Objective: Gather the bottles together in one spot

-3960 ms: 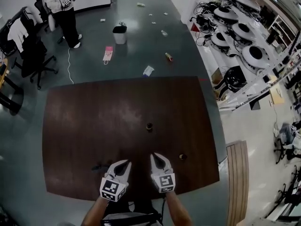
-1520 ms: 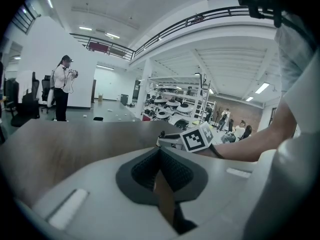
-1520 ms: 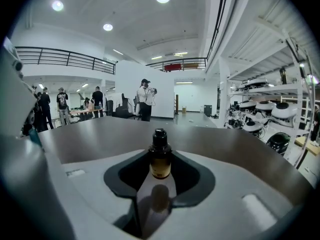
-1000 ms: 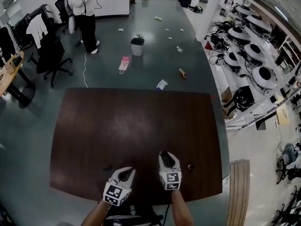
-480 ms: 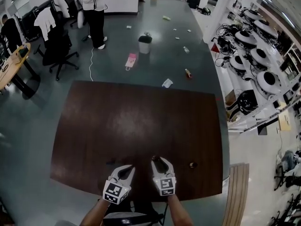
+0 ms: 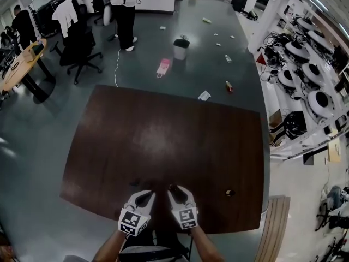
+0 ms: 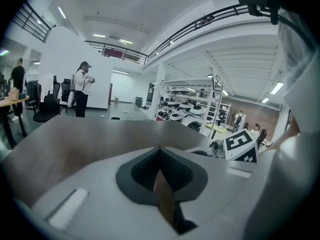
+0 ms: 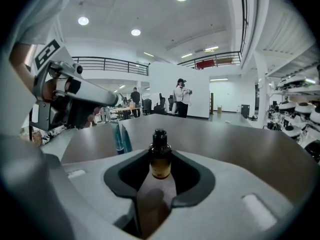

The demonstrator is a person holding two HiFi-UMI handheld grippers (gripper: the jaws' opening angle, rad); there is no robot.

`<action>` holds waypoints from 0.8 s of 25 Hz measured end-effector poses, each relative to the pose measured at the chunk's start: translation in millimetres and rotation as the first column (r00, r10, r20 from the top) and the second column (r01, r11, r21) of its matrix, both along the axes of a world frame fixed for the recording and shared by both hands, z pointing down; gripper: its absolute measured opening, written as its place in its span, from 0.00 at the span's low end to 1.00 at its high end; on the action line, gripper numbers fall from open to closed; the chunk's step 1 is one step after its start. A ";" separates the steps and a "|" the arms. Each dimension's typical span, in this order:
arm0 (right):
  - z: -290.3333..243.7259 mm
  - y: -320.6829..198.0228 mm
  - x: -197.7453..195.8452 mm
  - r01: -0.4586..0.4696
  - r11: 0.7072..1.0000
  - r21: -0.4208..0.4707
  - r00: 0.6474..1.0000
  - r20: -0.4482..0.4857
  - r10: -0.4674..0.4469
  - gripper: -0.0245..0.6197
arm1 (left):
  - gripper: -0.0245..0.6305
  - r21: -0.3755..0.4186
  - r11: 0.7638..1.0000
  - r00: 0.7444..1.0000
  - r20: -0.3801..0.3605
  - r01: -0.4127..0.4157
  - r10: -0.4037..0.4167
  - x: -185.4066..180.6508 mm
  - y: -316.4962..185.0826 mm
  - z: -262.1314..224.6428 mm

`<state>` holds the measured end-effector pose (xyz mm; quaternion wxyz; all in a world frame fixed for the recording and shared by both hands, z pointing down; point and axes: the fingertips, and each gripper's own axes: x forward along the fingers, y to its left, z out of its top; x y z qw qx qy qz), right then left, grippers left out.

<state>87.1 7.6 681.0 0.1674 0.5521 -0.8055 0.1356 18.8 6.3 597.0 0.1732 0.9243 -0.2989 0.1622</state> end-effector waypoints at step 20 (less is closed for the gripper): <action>39.2 -5.9 -43.5 0.103 0.994 -0.043 0.995 0.009 -0.103 0.24 | 0.04 -0.029 0.998 0.998 0.020 0.064 -0.064 -28.2 2.1 14.7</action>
